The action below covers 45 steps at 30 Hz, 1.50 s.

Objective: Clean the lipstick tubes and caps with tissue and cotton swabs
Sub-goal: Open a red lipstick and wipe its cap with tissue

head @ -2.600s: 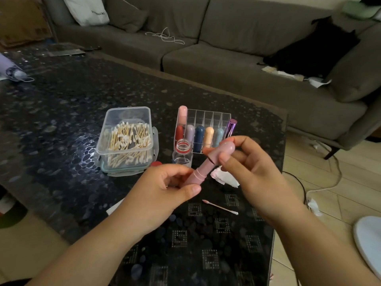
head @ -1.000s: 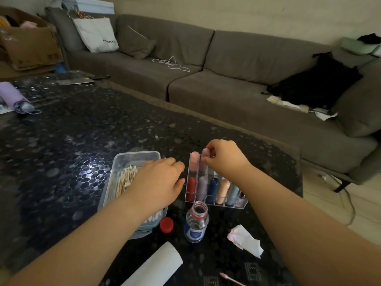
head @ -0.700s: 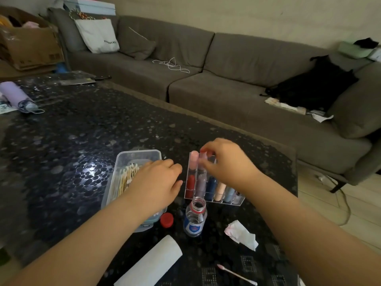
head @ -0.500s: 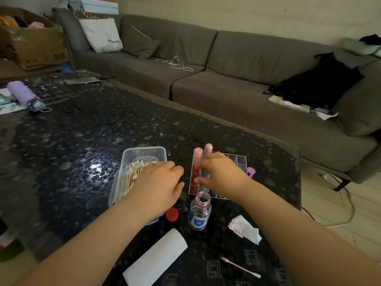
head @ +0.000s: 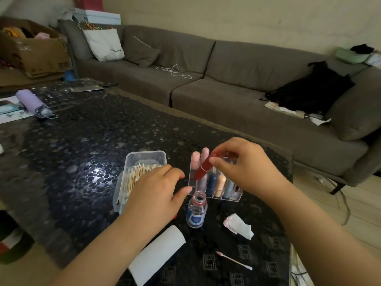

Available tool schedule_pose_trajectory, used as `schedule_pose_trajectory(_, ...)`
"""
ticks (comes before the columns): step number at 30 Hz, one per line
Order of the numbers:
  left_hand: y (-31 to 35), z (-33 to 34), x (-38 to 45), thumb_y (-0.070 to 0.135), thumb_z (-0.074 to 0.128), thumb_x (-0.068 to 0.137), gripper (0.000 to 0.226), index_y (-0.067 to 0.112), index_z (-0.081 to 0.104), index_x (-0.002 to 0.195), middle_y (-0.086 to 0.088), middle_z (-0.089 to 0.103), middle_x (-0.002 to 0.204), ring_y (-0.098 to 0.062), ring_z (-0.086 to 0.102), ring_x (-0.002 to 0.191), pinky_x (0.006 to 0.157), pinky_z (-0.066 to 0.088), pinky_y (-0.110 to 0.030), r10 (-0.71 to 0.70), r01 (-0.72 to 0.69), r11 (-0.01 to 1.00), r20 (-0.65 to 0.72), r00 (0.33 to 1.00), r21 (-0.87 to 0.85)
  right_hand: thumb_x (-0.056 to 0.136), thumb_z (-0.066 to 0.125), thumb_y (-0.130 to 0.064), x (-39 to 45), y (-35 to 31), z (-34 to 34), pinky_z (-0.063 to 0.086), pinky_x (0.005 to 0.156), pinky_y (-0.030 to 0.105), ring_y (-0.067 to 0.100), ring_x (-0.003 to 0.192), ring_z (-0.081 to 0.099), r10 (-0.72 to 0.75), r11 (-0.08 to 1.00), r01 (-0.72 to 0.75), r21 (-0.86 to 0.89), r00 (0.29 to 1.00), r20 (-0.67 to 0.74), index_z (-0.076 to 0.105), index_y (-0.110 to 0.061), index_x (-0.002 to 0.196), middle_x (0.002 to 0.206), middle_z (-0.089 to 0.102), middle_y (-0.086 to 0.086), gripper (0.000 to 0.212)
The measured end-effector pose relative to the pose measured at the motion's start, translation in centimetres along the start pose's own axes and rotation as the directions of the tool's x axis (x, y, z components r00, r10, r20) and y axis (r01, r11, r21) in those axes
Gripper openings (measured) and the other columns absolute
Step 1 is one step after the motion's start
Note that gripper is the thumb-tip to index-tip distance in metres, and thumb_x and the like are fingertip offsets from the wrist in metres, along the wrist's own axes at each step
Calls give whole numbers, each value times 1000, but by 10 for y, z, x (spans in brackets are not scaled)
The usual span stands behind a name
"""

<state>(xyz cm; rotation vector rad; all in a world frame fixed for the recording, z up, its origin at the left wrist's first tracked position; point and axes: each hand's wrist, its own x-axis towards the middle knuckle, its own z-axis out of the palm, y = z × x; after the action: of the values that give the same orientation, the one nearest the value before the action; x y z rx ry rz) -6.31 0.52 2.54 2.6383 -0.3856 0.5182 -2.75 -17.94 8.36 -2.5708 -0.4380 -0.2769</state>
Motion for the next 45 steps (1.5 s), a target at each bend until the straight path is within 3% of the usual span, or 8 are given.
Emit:
schedule_pose_trajectory(9, 45, 11, -48, 30, 72, 80, 17, 25, 68, 96, 11, 65, 86, -3, 61, 78, 76, 51, -26, -96, 130, 908, 105, 990, -398, 87, 66, -23, -91, 6, 7, 42, 55, 7, -4, 58, 58, 188, 865, -205, 458, 979, 83, 71, -24, 85, 71, 70, -5, 5)
schedule_pose_trajectory(15, 45, 32, -77, 27, 69, 82, 12, 24, 69, 94, 12, 58, 85, 1, 56, 81, 72, 39, -5, -87, 151, 890, 164, 983, -431, 86, 65, -21, -114, 18, 37, 47, 55, 13, 3, 56, 58, 266, 743, -328, 584, 945, 192, 69, -14, 86, 65, 67, -1, 8)
schedule_pose_trajectory(24, 36, 34, -70, 32, 63, 85, 7, 30, 68, 90, 15, 60, 82, 1, 57, 79, 76, 46, -18, -132, 222, 880, 233, 963, -419, 90, 58, -18, -109, 50, 37, 42, 50, 12, 4, 52, 52, 416, 554, -311, 773, 907, 66, 70, -11, 82, 68, 70, 2, 16)
schedule_pose_trajectory(27, 34, 34, -73, 34, 62, 84, 8, 33, 67, 90, 17, 63, 82, 3, 59, 80, 73, 46, -17, -185, 291, 831, 257, 948, -474, 87, 62, -9, -109, 57, 41, 52, 57, 16, 9, 60, 64, 429, 547, -396, 738, 889, 160, 66, -5, 89, 76, 74, 6, 6)
schedule_pose_trajectory(32, 30, 37, -75, 34, 57, 84, 13, 31, 67, 90, 17, 69, 82, -1, 65, 80, 77, 50, -26, -238, 393, 668, 320, 917, -631, 82, 73, -23, -115, 56, 74, 45, 65, 5, -1, 71, 61, 407, 868, -429, 251, 903, 136, 63, -26, 86, 78, 66, -10, 11)
schedule_pose_trajectory(37, 39, 36, -74, 17, 50, 93, 18, 19, 67, 96, 7, 73, 84, -8, 68, 74, 71, 56, -24, -197, 444, 461, 399, 895, -768, 85, 67, -35, -116, 60, 85, 33, 62, 2, 0, 77, 43, 297, 955, -294, -42, 950, 94, 68, -26, 106, 90, 43, -13, 23)
schedule_pose_trajectory(41, 43, 36, -76, 21, 49, 91, 21, 15, 68, 99, 0, 73, 84, -13, 67, 74, 70, 55, -23, -164, 454, 326, 423, 891, -829, 84, 68, -33, -116, 56, 78, 34, 68, -1, -3, 77, 49, 261, 961, -263, 87, 965, 30, 68, -29, 109, 89, 49, -17, 25)
schedule_pose_trajectory(45, 49, 36, -76, 28, 47, 82, 35, 7, 67, 102, -3, 68, 77, -11, 63, 68, 65, 51, -22, -97, 479, 126, 470, 877, -869, 81, 65, -32, -119, 35, 53, 46, 69, 7, 5, 84, 60, 267, 767, -220, 603, 964, 11, 71, -34, 93, 93, 63, -5, 14)
